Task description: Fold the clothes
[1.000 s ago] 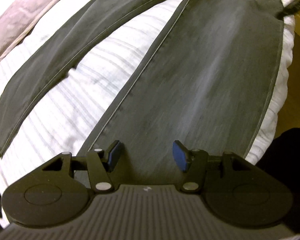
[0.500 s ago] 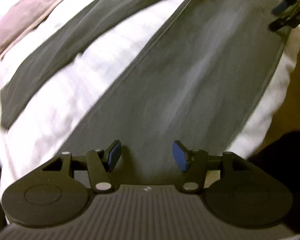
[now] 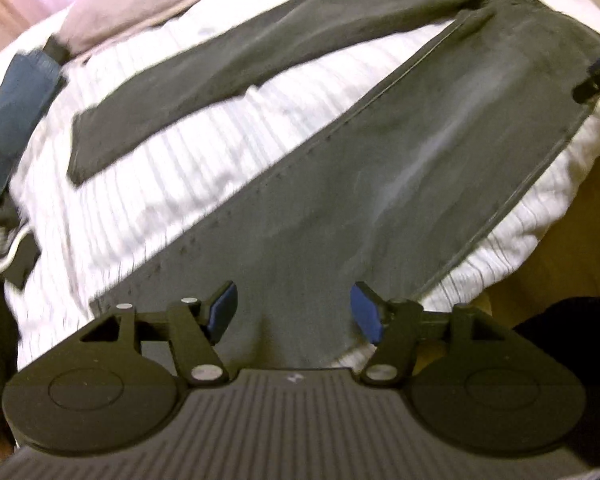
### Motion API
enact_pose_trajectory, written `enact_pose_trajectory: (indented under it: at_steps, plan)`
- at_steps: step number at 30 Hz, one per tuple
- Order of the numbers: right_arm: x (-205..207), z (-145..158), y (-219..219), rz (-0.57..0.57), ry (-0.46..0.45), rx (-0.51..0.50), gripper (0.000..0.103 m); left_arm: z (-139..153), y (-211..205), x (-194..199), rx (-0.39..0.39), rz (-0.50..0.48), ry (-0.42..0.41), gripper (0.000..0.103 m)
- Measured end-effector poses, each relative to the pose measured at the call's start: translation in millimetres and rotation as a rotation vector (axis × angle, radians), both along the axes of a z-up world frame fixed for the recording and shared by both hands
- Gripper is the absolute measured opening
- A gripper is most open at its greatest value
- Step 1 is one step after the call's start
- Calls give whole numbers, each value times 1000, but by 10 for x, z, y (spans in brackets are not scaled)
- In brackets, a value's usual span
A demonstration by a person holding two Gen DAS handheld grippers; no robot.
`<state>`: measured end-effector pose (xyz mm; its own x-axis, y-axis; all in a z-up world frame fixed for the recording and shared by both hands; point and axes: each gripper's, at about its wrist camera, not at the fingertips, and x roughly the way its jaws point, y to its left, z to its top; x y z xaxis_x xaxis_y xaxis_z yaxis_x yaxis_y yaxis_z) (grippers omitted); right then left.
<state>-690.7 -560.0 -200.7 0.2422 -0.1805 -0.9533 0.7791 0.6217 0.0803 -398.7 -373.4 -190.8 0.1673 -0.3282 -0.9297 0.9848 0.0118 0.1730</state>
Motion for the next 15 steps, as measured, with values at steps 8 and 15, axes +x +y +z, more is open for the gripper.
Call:
enact_pose_trajectory:
  at_steps: [8,15]
  plan:
    - [289,290,461,-183,21,-40,98,264,69,345,-65,-182,-39,63]
    - [399,562,659,-230,35,-77,98,352,136,561,-56,-168,-49,63]
